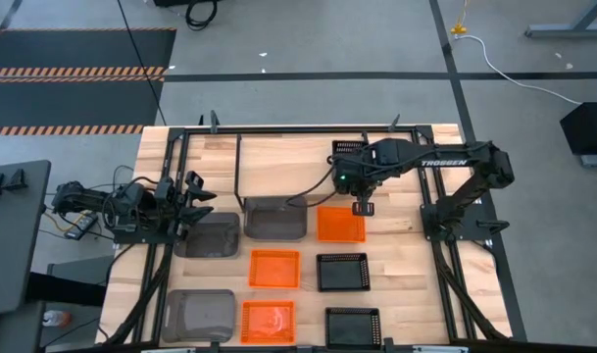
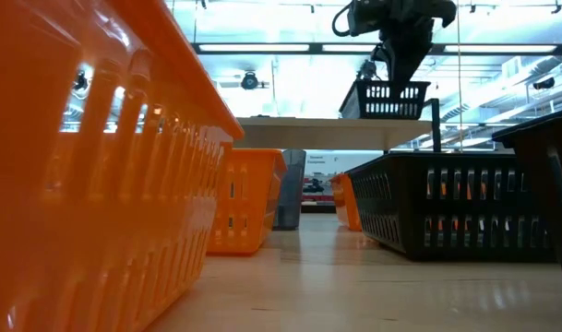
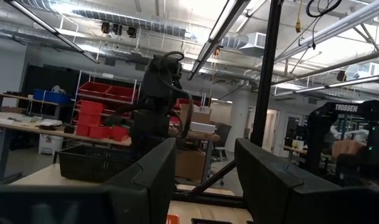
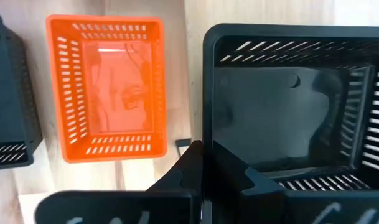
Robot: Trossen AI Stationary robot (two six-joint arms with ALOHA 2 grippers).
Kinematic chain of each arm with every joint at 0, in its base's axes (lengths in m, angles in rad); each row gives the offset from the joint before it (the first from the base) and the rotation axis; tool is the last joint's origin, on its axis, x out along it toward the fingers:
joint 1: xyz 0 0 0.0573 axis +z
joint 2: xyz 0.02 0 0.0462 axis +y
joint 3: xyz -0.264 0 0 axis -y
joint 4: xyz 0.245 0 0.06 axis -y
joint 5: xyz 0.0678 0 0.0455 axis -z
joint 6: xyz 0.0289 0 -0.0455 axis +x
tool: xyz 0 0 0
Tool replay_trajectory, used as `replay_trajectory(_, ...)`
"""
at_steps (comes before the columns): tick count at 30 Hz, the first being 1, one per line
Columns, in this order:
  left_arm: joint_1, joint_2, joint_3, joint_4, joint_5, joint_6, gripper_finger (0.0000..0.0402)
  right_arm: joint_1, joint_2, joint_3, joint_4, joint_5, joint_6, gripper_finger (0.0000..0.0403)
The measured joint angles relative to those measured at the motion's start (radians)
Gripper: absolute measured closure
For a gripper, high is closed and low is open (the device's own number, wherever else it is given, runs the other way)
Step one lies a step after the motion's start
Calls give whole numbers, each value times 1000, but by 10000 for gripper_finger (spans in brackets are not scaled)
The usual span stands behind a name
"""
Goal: Stack baskets on shelf by color
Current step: Put the top black bin on the shelf
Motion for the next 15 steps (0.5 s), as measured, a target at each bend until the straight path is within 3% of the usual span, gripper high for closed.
replay_trajectory(15, 0, 0, 0, 0, 0, 2, 230, -11, 0, 2, 59, 26, -7, 379)
